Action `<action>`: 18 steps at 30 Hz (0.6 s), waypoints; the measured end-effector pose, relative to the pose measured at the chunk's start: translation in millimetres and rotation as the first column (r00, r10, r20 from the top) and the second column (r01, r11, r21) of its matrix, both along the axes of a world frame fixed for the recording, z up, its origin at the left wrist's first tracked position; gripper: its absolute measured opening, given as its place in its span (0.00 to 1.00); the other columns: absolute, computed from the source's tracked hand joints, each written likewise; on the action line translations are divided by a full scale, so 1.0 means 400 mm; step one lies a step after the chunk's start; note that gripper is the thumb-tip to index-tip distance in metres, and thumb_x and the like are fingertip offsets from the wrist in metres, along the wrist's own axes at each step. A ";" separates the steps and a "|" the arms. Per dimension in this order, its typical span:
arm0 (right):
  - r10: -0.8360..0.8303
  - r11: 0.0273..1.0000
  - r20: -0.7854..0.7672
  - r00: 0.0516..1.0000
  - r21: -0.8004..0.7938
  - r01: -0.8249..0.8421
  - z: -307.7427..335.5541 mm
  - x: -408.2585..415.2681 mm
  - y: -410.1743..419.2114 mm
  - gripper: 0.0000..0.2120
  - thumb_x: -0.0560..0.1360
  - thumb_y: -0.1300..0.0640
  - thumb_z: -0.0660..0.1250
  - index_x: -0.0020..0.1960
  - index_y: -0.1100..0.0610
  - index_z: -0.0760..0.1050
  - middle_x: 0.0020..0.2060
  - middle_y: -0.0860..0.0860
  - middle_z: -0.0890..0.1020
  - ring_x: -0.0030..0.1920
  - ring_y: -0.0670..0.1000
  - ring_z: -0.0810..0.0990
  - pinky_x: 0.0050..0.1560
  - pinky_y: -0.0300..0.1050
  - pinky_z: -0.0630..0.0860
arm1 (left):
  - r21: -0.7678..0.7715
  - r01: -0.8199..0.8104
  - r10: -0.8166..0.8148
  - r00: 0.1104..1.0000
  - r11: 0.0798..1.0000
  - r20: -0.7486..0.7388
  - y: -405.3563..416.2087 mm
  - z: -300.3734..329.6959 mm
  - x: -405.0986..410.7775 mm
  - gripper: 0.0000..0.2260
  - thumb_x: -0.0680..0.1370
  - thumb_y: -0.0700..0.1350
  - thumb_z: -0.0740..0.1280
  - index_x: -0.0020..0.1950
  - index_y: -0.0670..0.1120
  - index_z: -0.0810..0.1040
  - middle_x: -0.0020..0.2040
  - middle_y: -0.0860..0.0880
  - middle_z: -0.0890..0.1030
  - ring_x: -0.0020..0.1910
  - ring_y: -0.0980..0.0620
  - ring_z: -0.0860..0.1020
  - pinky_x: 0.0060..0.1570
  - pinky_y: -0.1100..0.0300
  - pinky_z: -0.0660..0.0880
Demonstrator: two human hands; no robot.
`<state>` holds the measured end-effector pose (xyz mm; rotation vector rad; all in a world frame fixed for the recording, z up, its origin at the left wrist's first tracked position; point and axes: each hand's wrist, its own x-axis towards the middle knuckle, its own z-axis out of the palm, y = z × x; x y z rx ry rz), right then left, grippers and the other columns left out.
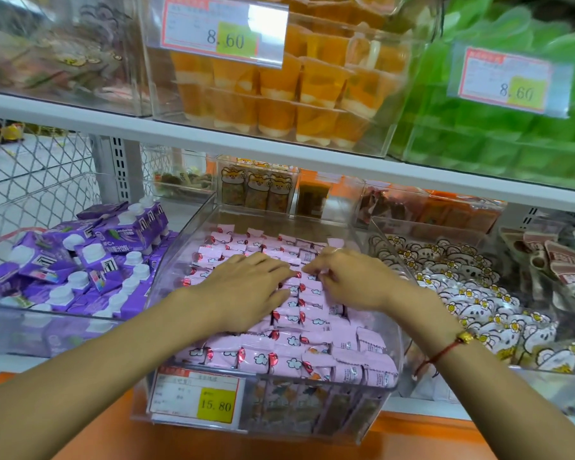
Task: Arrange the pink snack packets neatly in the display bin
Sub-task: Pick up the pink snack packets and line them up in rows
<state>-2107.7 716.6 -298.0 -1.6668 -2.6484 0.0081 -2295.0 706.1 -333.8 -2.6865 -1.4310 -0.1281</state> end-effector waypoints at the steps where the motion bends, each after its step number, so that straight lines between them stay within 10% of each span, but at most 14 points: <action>1: 0.015 1.000 0.027 1.000 -0.016 -0.014 0.000 0.000 0.004 0.24 0.75 0.63 0.57 0.68 0.47 0.71 0.65 0.49 0.73 0.66 0.55 0.68 0.71 0.61 0.59 | -0.014 -0.006 0.006 1.000 1.000 -0.016 0.002 0.006 0.001 0.21 0.83 0.56 0.49 0.74 0.52 0.59 0.73 0.54 0.63 0.70 0.53 0.60 0.67 0.55 0.59; 8: 0.069 0.986 -0.110 0.992 -0.145 -0.085 0.058 0.025 0.062 0.15 0.78 0.60 0.61 0.64 0.53 0.76 0.59 0.50 0.80 0.53 0.45 0.77 0.54 0.35 0.69 | 0.045 0.000 -0.008 0.984 0.999 0.179 0.015 0.013 0.019 0.19 0.81 0.56 0.53 0.71 0.54 0.65 0.71 0.54 0.66 0.68 0.54 0.63 0.63 0.58 0.60; 18: -0.066 0.989 -0.086 0.994 -0.140 0.053 0.023 -0.006 0.159 0.06 0.74 0.51 0.68 0.50 0.50 0.81 0.36 0.41 0.76 0.37 0.42 0.73 0.37 0.36 0.67 | -0.065 0.036 -0.032 0.998 0.997 0.059 0.044 -0.004 0.017 0.22 0.82 0.59 0.47 0.75 0.59 0.58 0.77 0.49 0.60 0.74 0.50 0.57 0.72 0.51 0.50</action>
